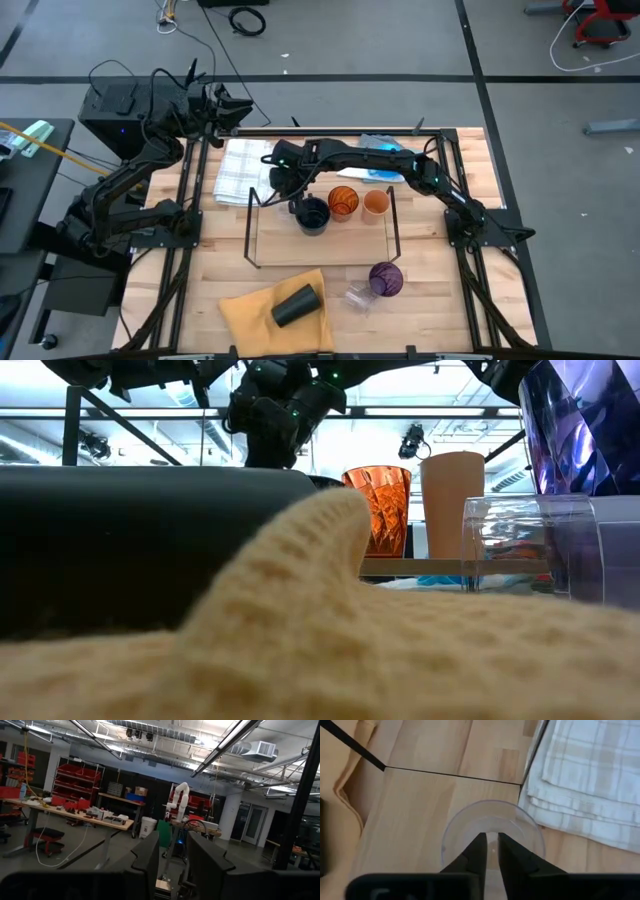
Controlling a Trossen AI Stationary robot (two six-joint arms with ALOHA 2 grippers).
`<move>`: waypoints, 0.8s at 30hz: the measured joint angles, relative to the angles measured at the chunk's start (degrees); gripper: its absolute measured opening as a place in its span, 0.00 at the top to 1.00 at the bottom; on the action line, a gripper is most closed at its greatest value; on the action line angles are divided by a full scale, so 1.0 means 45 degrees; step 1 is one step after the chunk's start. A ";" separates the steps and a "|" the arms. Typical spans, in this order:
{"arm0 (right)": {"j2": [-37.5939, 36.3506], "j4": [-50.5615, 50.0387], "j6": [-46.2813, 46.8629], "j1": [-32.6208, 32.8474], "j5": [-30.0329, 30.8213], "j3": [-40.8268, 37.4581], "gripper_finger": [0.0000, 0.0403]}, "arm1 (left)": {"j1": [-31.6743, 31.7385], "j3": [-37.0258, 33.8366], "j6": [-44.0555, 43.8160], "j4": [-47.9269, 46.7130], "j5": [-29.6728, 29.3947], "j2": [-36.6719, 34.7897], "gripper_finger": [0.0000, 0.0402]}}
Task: Stack small to large cups/mugs on shelf
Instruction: Put the top transparent cup on the shelf
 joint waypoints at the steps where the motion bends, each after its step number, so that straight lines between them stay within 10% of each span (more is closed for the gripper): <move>1: -0.0001 0.0000 0.0000 0.0005 -0.0007 0.0000 0.90 | -0.0001 0.0000 0.0000 0.0000 0.0000 0.0000 0.73; 24: 0.0024 0.0439 0.0596 -0.0373 0.0532 0.0015 1.00 | -0.0003 0.0000 -0.0092 -0.0020 0.0000 0.0000 0.73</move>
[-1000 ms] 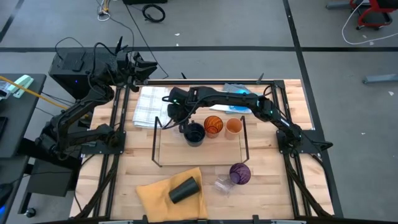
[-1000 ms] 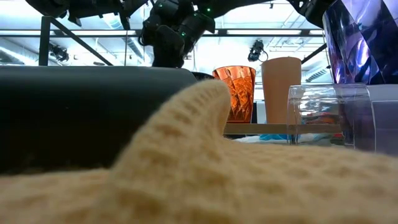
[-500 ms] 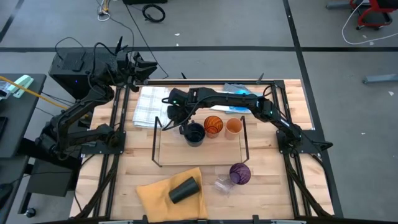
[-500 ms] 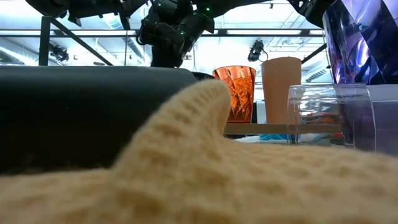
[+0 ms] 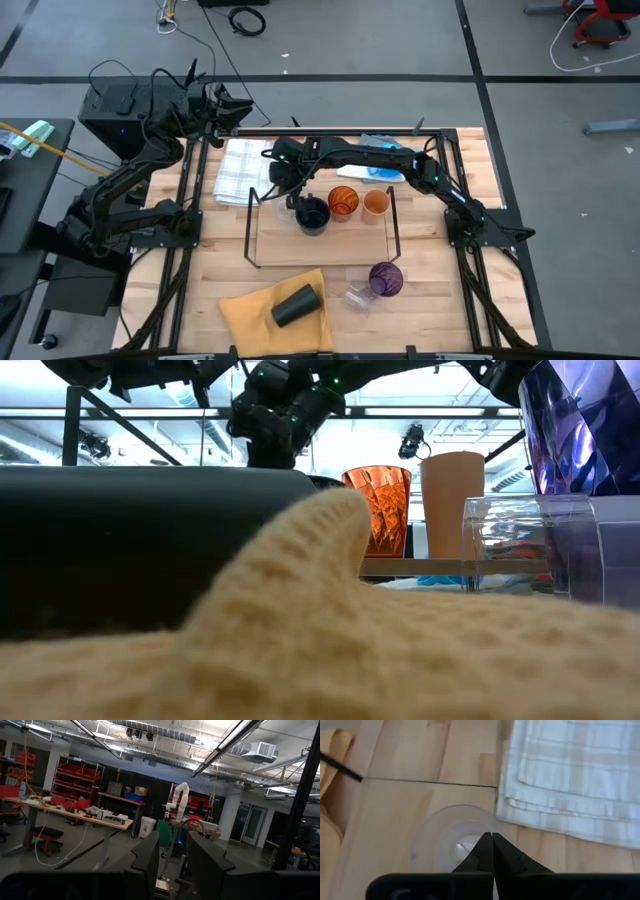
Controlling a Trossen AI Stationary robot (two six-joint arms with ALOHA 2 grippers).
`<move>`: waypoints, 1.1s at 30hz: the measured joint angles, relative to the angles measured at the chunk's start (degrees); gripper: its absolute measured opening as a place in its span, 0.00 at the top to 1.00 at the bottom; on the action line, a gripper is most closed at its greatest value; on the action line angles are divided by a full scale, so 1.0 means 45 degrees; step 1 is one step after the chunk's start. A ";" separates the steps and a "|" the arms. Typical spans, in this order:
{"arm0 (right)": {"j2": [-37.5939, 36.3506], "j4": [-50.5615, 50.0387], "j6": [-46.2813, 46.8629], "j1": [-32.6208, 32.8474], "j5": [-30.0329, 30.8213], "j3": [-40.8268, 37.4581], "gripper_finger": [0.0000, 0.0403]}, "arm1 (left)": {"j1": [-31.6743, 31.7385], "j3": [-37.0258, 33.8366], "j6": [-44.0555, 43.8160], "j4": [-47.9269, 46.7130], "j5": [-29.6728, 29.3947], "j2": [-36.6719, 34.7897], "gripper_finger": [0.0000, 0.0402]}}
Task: Stack small to large cups/mugs on shelf
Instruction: Put the top transparent cup on the shelf
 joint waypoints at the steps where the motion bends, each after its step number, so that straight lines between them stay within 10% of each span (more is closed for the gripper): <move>1: 0.0000 0.0035 0.0190 -0.0088 0.0004 0.0000 1.00 | 0.0001 0.0000 0.0000 -0.0022 0.0000 -0.0005 0.73; 33: -0.0257 -0.1456 0.0264 -0.0433 -0.0414 -0.0694 1.00 | -0.0001 -0.0005 0.0322 -0.0592 0.0000 -0.0010 0.73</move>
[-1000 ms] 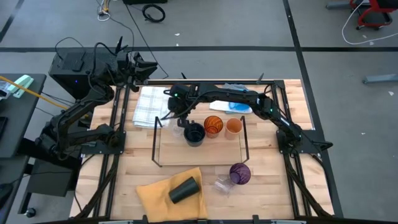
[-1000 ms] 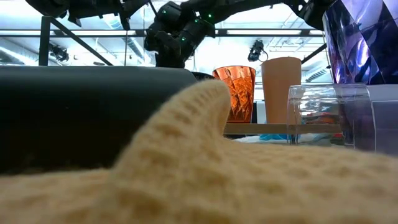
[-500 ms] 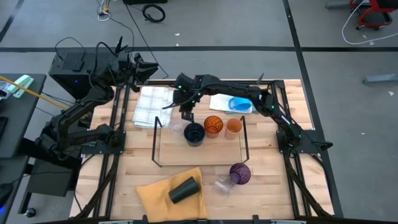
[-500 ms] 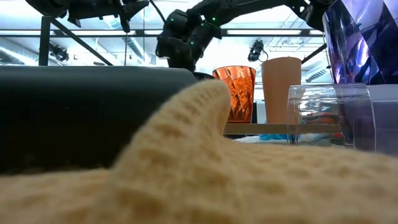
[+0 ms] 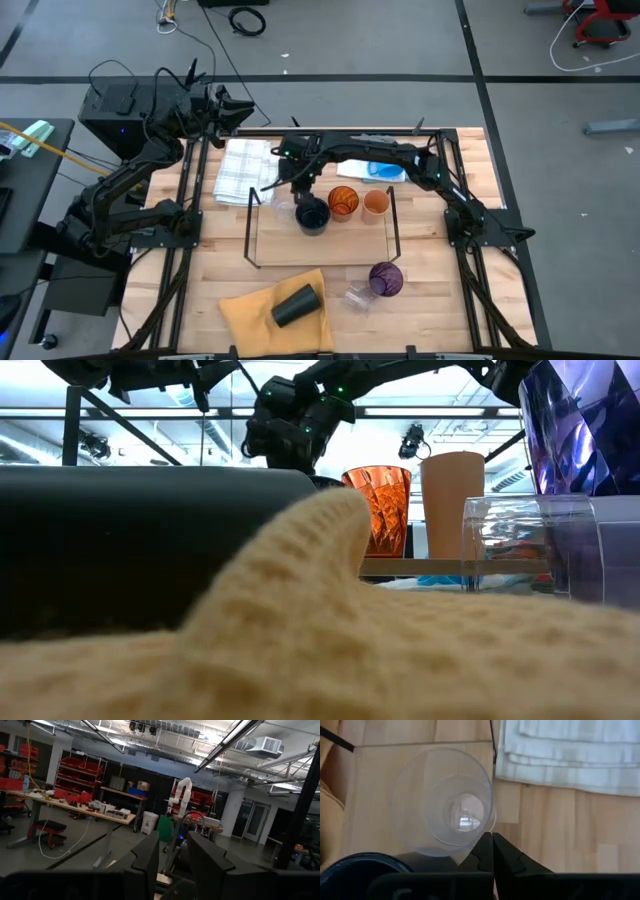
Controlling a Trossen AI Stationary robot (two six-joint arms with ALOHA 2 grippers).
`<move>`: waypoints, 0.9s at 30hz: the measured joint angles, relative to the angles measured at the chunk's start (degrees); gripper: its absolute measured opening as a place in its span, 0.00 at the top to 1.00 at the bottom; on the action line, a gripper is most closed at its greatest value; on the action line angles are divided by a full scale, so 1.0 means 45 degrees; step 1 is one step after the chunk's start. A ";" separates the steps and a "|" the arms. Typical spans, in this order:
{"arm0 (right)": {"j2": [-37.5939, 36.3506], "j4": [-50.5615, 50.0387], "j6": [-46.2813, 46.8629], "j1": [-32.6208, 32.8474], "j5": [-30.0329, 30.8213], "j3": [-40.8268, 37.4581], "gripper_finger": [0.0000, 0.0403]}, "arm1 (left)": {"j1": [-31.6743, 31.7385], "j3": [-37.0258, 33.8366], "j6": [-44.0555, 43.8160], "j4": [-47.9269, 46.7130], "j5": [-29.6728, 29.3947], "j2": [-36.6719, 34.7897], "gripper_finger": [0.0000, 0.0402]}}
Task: Stack small to large cups/mugs on shelf
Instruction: Put the top transparent cup on the shelf
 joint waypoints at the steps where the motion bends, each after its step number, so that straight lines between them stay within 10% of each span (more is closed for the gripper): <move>1: 0.0004 -0.0023 0.0000 0.0045 0.0001 -0.0069 1.00 | 0.0000 0.0000 0.0003 0.0000 0.0000 0.0000 0.73; 27: 0.0014 0.1022 0.0476 0.0412 -0.0540 -0.0093 1.00 | -0.0005 0.0000 -0.0099 0.0000 0.0000 0.0005 0.73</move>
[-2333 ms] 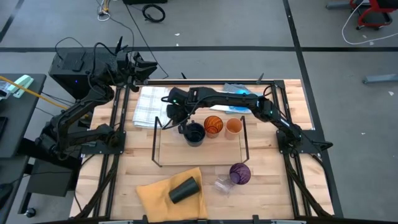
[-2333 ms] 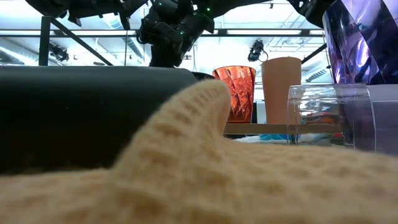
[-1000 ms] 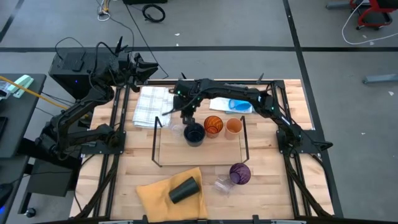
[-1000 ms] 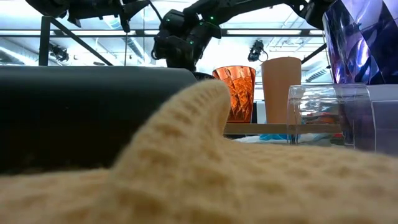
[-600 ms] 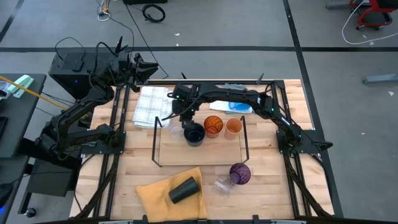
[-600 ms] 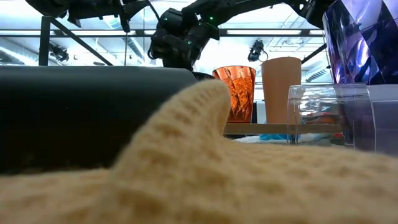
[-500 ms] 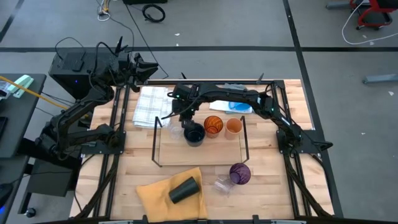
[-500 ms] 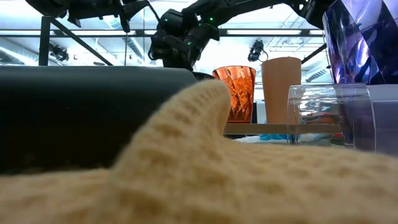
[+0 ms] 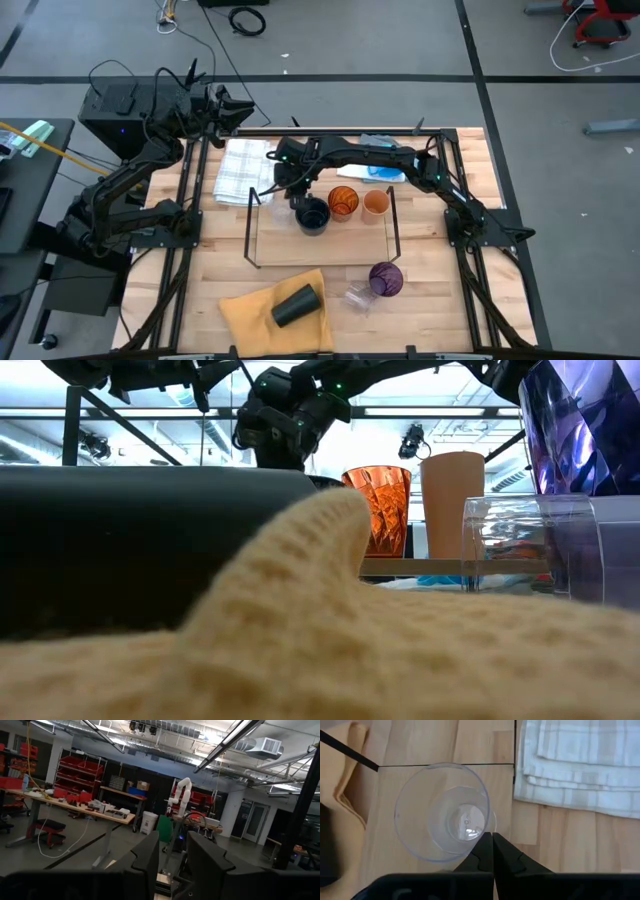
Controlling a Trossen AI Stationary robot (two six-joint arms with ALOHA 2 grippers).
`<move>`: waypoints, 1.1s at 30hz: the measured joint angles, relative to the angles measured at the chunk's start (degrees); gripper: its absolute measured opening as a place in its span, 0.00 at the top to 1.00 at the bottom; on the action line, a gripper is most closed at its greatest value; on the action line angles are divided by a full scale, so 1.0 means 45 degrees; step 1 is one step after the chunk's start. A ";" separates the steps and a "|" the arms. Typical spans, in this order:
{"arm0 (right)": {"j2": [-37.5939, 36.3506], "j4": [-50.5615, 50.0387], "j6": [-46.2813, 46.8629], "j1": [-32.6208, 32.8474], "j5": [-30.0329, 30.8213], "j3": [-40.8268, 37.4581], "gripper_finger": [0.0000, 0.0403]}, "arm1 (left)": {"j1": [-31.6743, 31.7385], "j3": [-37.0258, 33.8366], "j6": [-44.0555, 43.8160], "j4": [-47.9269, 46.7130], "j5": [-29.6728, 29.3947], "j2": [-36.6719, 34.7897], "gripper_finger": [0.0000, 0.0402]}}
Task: Stack small to large cups/mugs on shelf
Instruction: Put the top transparent cup on the shelf, then put the purple cup on the shelf aligned with the orange cup
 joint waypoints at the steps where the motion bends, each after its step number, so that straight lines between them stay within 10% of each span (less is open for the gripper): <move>1: 0.0000 0.0012 0.0000 0.0016 -0.0004 0.0000 1.00 | 0.0000 0.0000 -0.0002 0.0000 0.0000 0.0002 0.73; 27: -0.0264 -0.1242 0.0214 -0.1830 0.0494 0.1811 0.95 | 0.0009 -0.0005 0.0100 -0.0040 0.0000 0.0005 0.73; 33: -0.2541 -0.2792 0.0198 -0.2665 0.0755 0.1506 0.95 | 0.0010 -0.0010 0.0123 -0.0045 0.0004 0.0005 0.73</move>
